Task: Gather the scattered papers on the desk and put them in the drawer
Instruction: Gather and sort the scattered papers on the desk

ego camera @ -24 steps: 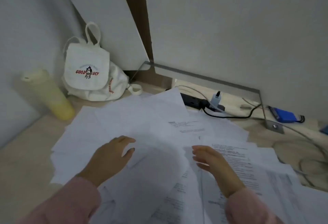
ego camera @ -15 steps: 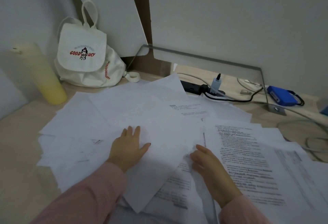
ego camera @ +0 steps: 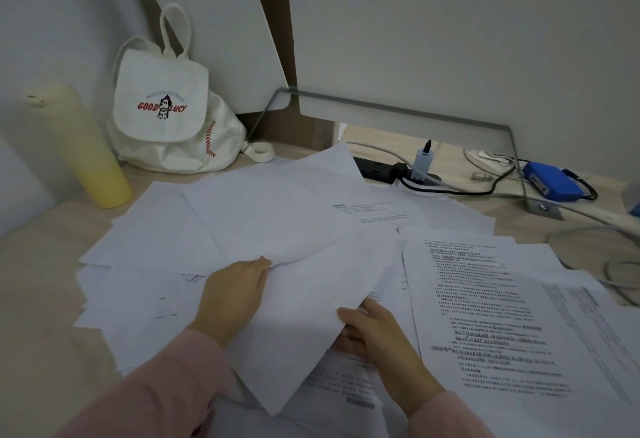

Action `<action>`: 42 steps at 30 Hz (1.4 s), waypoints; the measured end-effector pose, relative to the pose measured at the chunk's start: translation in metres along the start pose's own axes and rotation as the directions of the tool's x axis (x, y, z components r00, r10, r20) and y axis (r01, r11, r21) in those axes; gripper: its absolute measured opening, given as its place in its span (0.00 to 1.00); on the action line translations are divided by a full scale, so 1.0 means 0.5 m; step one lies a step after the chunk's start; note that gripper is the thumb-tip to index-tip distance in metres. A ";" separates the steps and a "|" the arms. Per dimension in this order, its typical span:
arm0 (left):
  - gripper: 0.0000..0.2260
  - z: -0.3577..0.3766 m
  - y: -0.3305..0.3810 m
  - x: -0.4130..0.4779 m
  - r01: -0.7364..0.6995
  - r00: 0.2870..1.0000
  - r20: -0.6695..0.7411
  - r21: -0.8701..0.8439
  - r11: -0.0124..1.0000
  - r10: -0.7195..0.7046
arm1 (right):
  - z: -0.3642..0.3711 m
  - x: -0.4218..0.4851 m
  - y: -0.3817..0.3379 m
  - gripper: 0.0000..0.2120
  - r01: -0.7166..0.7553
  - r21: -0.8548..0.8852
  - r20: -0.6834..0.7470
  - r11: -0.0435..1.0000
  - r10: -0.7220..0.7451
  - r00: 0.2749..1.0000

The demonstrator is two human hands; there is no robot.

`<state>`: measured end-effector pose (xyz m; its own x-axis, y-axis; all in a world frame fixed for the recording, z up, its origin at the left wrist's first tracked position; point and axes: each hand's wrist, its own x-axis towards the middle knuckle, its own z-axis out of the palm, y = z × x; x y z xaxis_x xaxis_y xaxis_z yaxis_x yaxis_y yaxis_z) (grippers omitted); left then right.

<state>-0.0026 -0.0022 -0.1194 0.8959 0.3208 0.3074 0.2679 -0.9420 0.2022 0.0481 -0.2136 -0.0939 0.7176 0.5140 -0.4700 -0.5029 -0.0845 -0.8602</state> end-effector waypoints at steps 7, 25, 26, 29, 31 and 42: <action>0.13 -0.084 0.031 -0.012 0.251 0.965 0.199 -0.532 0.808 -0.169 | -0.001 -0.022 -0.013 0.12 0.072 -0.033 -0.047 0.997 -0.073 0.996; 0.18 -0.244 0.014 -0.144 0.074 0.879 0.259 -0.903 -0.424 -0.399 | -0.098 -0.176 -0.123 0.10 0.496 -0.657 -0.318 0.568 -0.805 0.500; 0.16 -0.237 -0.004 -0.157 0.040 0.860 0.275 -0.876 -0.480 -0.430 | -0.091 -0.187 -0.130 0.10 0.515 -0.682 -0.300 0.519 -0.841 0.449; 0.21 -0.220 -0.062 -0.205 -0.038 0.789 0.333 -0.813 -0.581 -0.517 | -0.061 -0.210 -0.139 0.08 0.556 -0.744 -0.198 0.370 -0.917 0.346; 0.24 -0.209 -0.089 -0.236 -0.010 0.727 0.376 -0.831 -0.557 -0.575 | -0.040 -0.204 -0.129 0.07 0.567 -0.779 -0.087 0.268 -0.942 0.325; 0.11 -0.150 -0.055 -0.341 0.538 0.666 0.587 -0.805 -0.250 -0.459 | 0.013 -0.064 0.077 0.14 0.559 -0.828 0.360 -0.035 -0.798 0.484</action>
<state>-0.1895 -0.0234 -0.1076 0.6821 0.5883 -0.4343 0.1291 0.4876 0.8634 0.0027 -0.2277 -0.1107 0.5750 0.6231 0.5301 0.8177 -0.4169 -0.3969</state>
